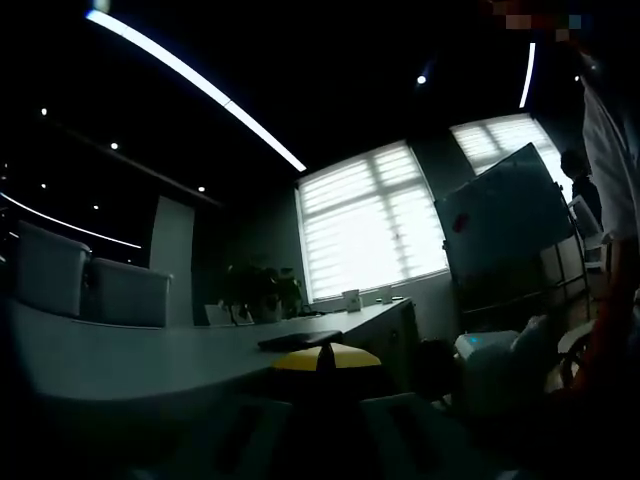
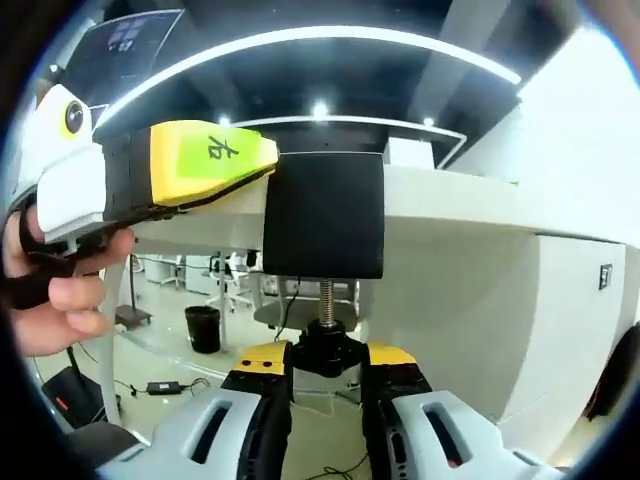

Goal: Clamp the fixed fixture on the desktop, loosen the retaining clip, secure it to the edge of the desk, and tighten the retaining clip.

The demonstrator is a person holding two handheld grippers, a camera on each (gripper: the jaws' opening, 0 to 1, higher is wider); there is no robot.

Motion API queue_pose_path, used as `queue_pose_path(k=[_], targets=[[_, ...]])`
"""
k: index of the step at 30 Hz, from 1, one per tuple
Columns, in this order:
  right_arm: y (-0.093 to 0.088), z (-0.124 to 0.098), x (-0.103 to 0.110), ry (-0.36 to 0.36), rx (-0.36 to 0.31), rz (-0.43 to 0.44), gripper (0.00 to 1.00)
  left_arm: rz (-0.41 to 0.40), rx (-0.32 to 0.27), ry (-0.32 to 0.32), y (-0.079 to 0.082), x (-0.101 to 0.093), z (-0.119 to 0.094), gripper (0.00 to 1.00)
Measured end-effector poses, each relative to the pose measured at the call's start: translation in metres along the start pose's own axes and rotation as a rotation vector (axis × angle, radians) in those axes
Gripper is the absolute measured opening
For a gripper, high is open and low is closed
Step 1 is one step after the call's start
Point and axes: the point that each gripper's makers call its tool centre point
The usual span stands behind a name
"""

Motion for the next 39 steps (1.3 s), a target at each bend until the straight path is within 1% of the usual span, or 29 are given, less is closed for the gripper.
queue_pose_path(k=[2,3,4,5,6,7,8,11,12,13,15,16,17,19,21,23,24,26,27,29,30,31,33,34,35,36,37,38,39], targets=[[0.000,0.000,0.001,0.021,-0.010,0.003,0.25,0.000,0.000,0.000,0.000,0.000,0.000,0.01],[0.000,0.001,0.002,0.043,-0.015,0.014,0.25,0.000,0.000,0.000,0.000,0.000,0.000,0.01],[0.000,0.002,0.007,0.086,-0.020,0.035,0.25,0.001,0.001,0.000,0.000,0.000,0.000,0.01],[0.000,0.003,0.006,0.101,-0.023,0.037,0.25,0.002,0.000,0.001,0.000,0.000,0.000,0.01],[0.000,0.004,0.006,0.159,-0.025,0.018,0.25,0.002,0.001,0.001,0.000,0.000,0.000,0.01],[0.000,0.004,0.006,0.172,-0.025,0.013,0.25,0.002,0.001,0.000,0.000,0.000,0.000,0.01],[0.000,0.005,0.005,0.220,-0.023,-0.007,0.25,0.002,0.002,0.000,0.000,0.000,0.000,0.01],[0.002,0.003,0.008,0.348,-0.022,-0.007,0.25,0.003,0.003,-0.001,0.000,0.000,0.000,0.01],[0.002,0.003,0.009,0.376,-0.022,-0.007,0.25,0.001,0.002,-0.001,0.000,0.000,0.000,0.01],[0.001,0.004,0.010,0.435,-0.027,-0.008,0.25,0.000,0.002,-0.002,0.000,-0.001,0.000,0.01],[0.002,0.004,0.009,0.510,-0.039,-0.031,0.25,0.002,0.002,-0.002,0.000,0.000,0.000,0.01],[0.001,0.004,0.013,0.563,-0.050,-0.040,0.25,0.001,0.003,-0.002,-0.001,0.000,0.000,0.01],[0.000,0.004,0.014,0.603,-0.058,-0.039,0.25,0.001,0.002,-0.002,-0.001,0.001,-0.001,0.01],[-0.002,0.005,0.015,0.666,-0.059,0.023,0.25,0.003,0.005,-0.003,-0.001,0.001,-0.001,0.01],[-0.002,0.005,0.015,0.710,-0.057,0.048,0.25,0.003,0.005,-0.004,-0.001,0.001,-0.001,0.01],[-0.003,0.007,0.014,0.707,-0.054,0.065,0.25,0.003,0.005,-0.005,-0.001,0.001,-0.001,0.01],[-0.003,0.008,0.014,0.694,-0.054,0.083,0.25,0.003,0.004,-0.006,-0.002,0.001,-0.001,0.01],[-0.007,0.006,0.015,0.636,-0.042,0.118,0.26,0.002,0.006,-0.007,-0.003,0.001,-0.001,0.01],[-0.010,0.005,0.013,0.578,-0.040,0.129,0.29,0.001,0.006,-0.006,-0.003,0.002,-0.001,0.01],[-0.019,0.000,0.014,0.529,-0.026,0.125,0.36,-0.002,0.006,-0.006,-0.004,0.002,0.000,0.01],[-0.024,-0.005,0.016,0.505,-0.018,0.109,0.39,0.000,0.008,-0.006,-0.005,0.002,0.000,0.01],[-0.031,-0.010,0.019,0.488,-0.001,0.060,0.40,0.000,0.009,-0.006,-0.005,0.002,0.000,0.01],[-0.047,-0.024,0.034,0.491,0.045,-0.098,0.38,-0.003,0.008,-0.005,-0.005,0.001,0.001,0.01],[-0.056,-0.029,0.034,0.442,0.085,-0.177,0.36,-0.003,0.009,-0.006,-0.004,0.001,0.001,0.01],[-0.065,-0.034,0.034,0.393,0.127,-0.221,0.35,-0.003,0.010,-0.006,-0.004,0.001,0.001,0.01],[-0.071,-0.041,0.039,0.385,0.155,-0.258,0.34,-0.004,0.012,-0.007,-0.004,0.000,0.001,0.01],[-0.074,-0.046,0.042,0.364,0.173,-0.262,0.34,-0.001,0.013,-0.007,-0.004,0.000,0.002,0.01],[-0.074,-0.052,0.043,0.328,0.175,-0.226,0.34,0.006,0.016,-0.009,-0.004,-0.001,0.002,0.01],[-0.070,-0.055,0.045,0.313,0.152,-0.190,0.34,0.010,0.019,-0.009,-0.003,-0.001,0.003,0.01]])
Point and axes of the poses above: the point that each gripper's makers call its tool centre point, and the gripper's own axes: z roughly forward along the fingers, x roughly to its left, y roughly out of its top, and after that the axes turned 5 degrees about -x, right-handed
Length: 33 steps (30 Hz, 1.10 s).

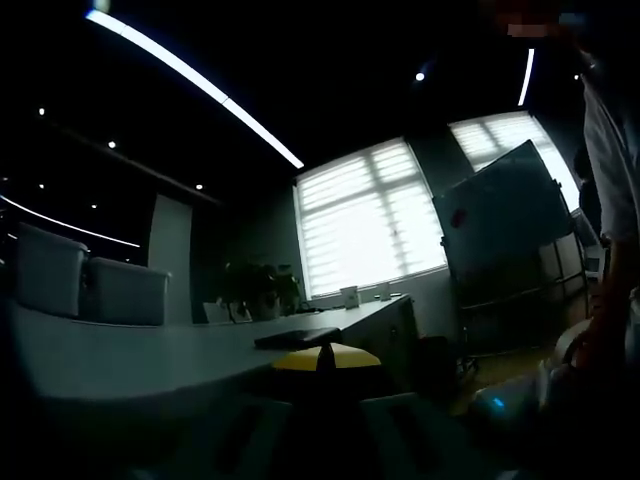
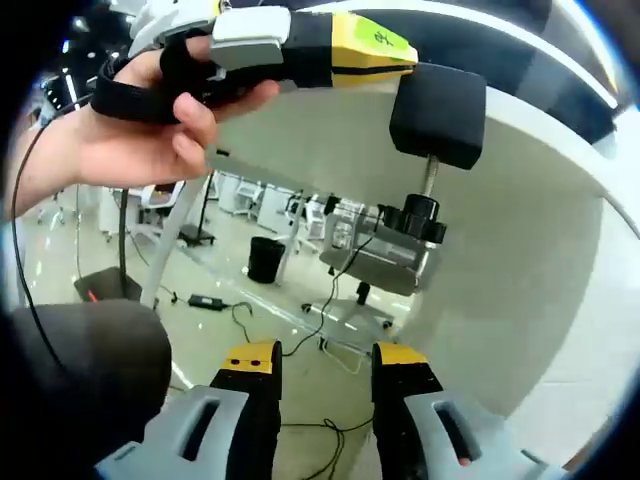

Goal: Clamp the fixed fixture on the desktop, loosen the retaining clip, secure it to the edge of the desk, and tighten the retaining clip.

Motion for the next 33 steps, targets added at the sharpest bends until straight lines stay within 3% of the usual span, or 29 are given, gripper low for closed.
queue_pose_path(k=[1,4,7,9,18,26,33], targets=[[0.005,-0.004,-0.004,-0.049,-0.027,0.080,0.34,0.004,0.000,0.000,0.000,0.000,0.000,0.01],[0.020,-0.009,-0.023,-0.137,-0.062,0.111,0.34,0.001,-0.006,0.004,0.001,0.000,0.000,0.01],[0.047,-0.013,-0.055,-0.246,-0.149,0.147,0.34,-0.003,-0.010,0.007,0.001,-0.001,0.000,0.01],[0.056,-0.011,-0.066,-0.273,-0.171,0.175,0.34,-0.006,-0.012,0.006,0.001,-0.001,0.001,0.01],[0.077,0.018,-0.070,-0.291,-0.221,0.190,0.34,-0.008,-0.007,0.006,-0.003,-0.002,0.000,0.01],[0.074,0.032,-0.070,-0.282,-0.203,0.168,0.26,-0.006,-0.007,0.000,-0.003,-0.002,0.000,0.01],[0.074,0.033,-0.064,-0.160,-0.233,0.158,0.25,-0.004,-0.005,0.000,-0.002,-0.003,-0.001,0.01]])
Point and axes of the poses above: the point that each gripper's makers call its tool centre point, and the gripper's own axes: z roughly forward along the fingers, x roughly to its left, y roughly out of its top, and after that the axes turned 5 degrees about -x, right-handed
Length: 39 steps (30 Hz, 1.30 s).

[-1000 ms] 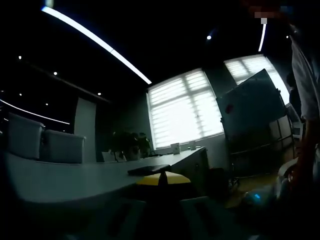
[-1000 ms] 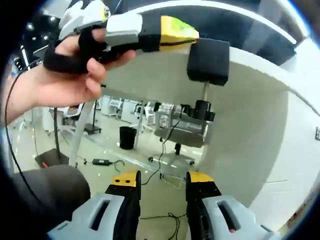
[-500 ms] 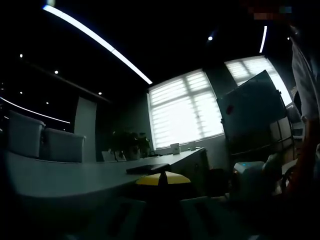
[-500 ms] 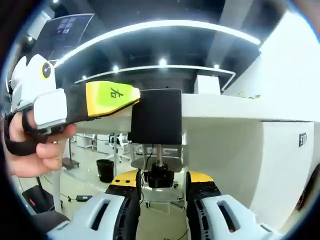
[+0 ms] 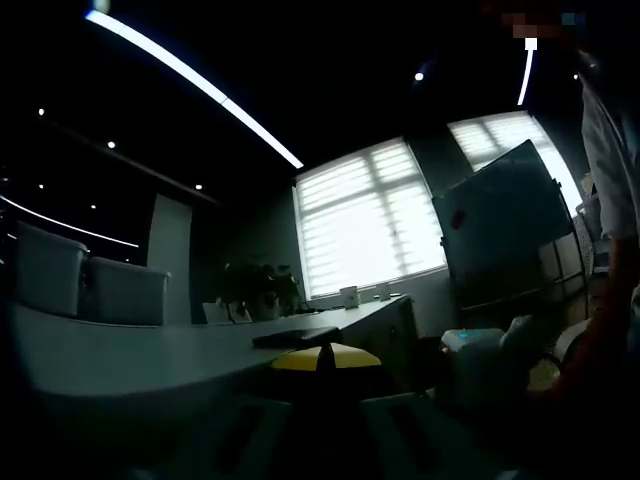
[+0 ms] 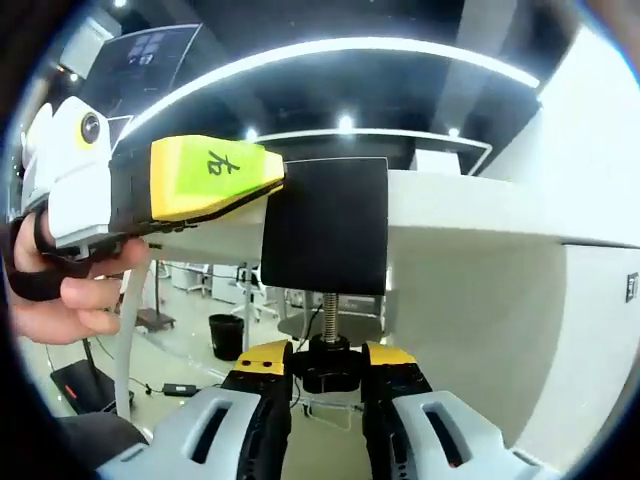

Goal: Clamp the fixed fixture on the desktop, loosen the retaining clip, secure it to the edge of the desk, and tighten the retaining clip.

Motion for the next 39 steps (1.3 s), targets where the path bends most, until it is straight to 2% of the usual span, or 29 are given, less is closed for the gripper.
queue_pose_path(k=[6,11,14,18,21,22,23,24,26,29,31,32,35,39], targets=[[0.000,0.002,0.009,0.216,-0.006,-0.005,0.25,-0.001,-0.001,0.002,0.000,0.000,0.000,0.01],[0.001,0.002,0.017,0.351,-0.008,-0.033,0.25,-0.003,-0.004,0.002,0.000,0.000,0.001,0.01],[0.000,0.002,0.019,0.413,-0.015,0.014,0.26,-0.001,0.001,0.001,-0.002,-0.001,0.001,0.01],[-0.005,0.002,0.017,0.410,0.006,0.111,0.26,-0.001,0.002,0.001,-0.002,-0.001,0.001,0.01],[-0.008,-0.001,0.016,0.370,0.000,0.096,0.31,-0.002,0.000,0.000,-0.002,-0.001,0.001,0.01],[-0.008,-0.001,0.011,0.328,-0.005,0.092,0.37,-0.001,0.000,0.000,-0.002,-0.002,0.001,0.01],[-0.009,-0.003,0.004,0.267,-0.010,0.093,0.40,-0.001,0.000,0.001,-0.002,-0.002,0.001,0.01],[-0.010,-0.005,0.001,0.239,-0.012,0.109,0.40,0.000,0.000,0.002,-0.002,-0.002,0.001,0.01],[-0.011,-0.012,-0.001,0.218,0.001,0.123,0.40,-0.001,0.001,0.002,-0.001,-0.002,0.000,0.01],[-0.009,-0.023,-0.007,0.134,0.005,0.149,0.40,0.000,0.002,0.002,-0.001,-0.002,0.000,0.01],[-0.007,-0.030,-0.004,0.105,0.012,0.127,0.39,-0.001,0.001,0.003,-0.001,-0.002,0.000,0.01],[-0.009,-0.028,-0.013,0.084,0.016,0.102,0.39,0.000,0.001,0.004,-0.001,-0.002,0.000,0.01],[-0.004,-0.034,-0.010,0.036,0.014,0.068,0.39,0.003,0.003,0.006,-0.001,-0.003,0.000,0.01],[0.002,-0.037,-0.022,-0.092,0.004,0.050,0.39,0.003,0.003,0.009,-0.001,-0.003,0.000,0.01]])
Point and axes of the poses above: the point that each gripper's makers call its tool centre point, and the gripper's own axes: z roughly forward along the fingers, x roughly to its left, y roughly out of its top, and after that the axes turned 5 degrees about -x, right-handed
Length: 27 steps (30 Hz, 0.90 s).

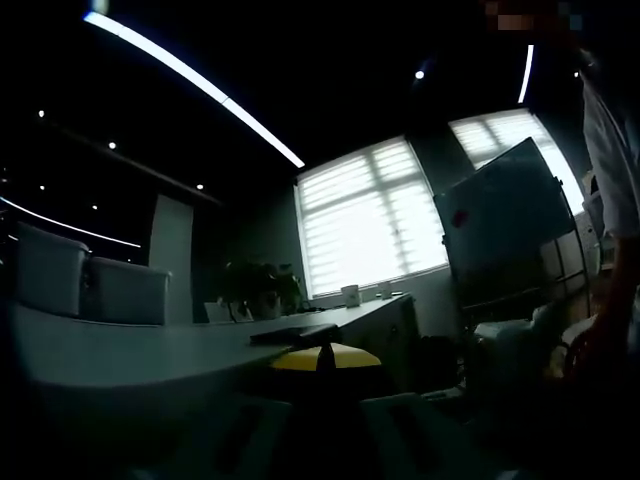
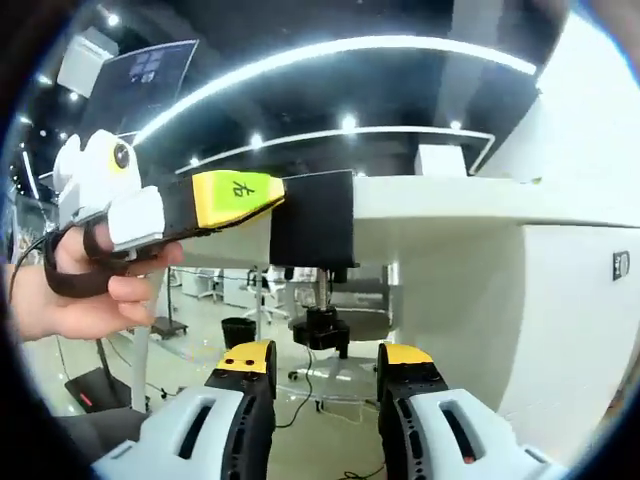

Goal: Clamp the fixed fixture on the desktop, loosen the retaining clip, secure it to the edge of the desk, and tighten the retaining clip.

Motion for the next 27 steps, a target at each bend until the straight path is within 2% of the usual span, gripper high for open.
queue_pose_path(k=[1,2,3,8,13,18,24,27], targets=[[0.001,-0.001,-0.005,-0.041,0.003,-0.014,0.39,0.000,-0.001,0.001,0.000,0.000,0.000,0.01],[0.005,-0.002,-0.012,-0.097,-0.022,-0.035,0.39,0.000,-0.001,0.002,0.000,0.000,0.000,0.01],[0.008,0.000,-0.009,-0.103,-0.035,-0.044,0.39,0.000,-0.003,0.002,0.000,0.000,0.000,0.01],[0.004,0.012,0.012,-0.072,-0.013,-0.074,0.39,0.006,0.004,0.000,-0.002,-0.001,0.003,0.01],[0.001,0.021,0.016,-0.086,-0.006,-0.086,0.38,0.008,0.009,0.001,-0.003,0.002,0.002,0.01],[0.001,0.026,0.011,-0.106,-0.007,-0.103,0.25,0.009,0.007,-0.001,-0.003,0.007,0.000,0.01],[0.001,0.024,0.012,-0.065,-0.021,-0.098,0.25,0.010,0.007,-0.002,-0.003,0.007,0.000,0.01],[0.000,0.026,0.013,0.004,-0.031,-0.069,0.25,0.011,0.007,-0.001,-0.003,0.006,0.000,0.01]])
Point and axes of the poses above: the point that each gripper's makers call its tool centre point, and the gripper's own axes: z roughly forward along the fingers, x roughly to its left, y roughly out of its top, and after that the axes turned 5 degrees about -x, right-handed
